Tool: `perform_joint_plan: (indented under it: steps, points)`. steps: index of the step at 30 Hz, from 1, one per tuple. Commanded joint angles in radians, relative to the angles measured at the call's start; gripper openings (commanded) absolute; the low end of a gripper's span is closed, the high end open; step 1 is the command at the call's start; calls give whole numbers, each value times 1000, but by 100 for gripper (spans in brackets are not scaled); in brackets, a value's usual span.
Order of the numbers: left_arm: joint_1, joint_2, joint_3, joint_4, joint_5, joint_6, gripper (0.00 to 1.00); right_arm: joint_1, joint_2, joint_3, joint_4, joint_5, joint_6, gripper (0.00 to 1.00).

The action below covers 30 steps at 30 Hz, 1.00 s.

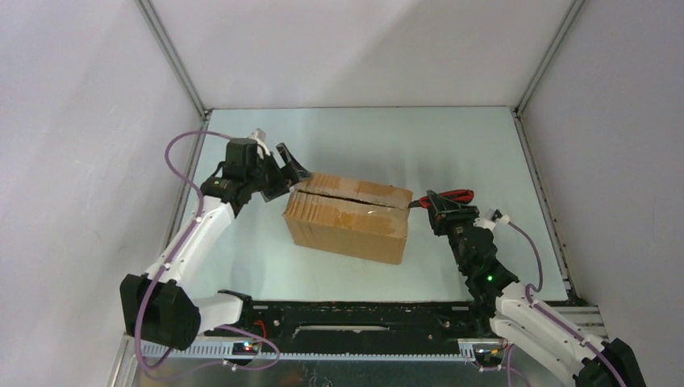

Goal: Unpack the express box
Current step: Cut the express box at the center of the board.

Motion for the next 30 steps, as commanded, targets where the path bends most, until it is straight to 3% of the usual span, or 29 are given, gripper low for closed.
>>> perform_joint_plan:
  steps: [1, 15, 21, 25, 30]
  points:
    - [-34, -34, -27, 30, 39, -40, 89, 51, 38, 27, 112, -16, 24, 0]
    - [-150, -69, -61, 65, -14, -128, 77, 162, 216, 75, 206, 12, -11, 0]
    - [-166, -146, -99, 3, -163, -195, 63, 57, 179, 77, 168, -35, 1, 0]
    - [-168, -217, -145, -20, -246, -235, 65, 17, 116, 104, 75, -23, -56, 0]
    - [-168, -226, -63, -104, -270, -156, 77, 19, 78, 128, -10, -5, -122, 0]
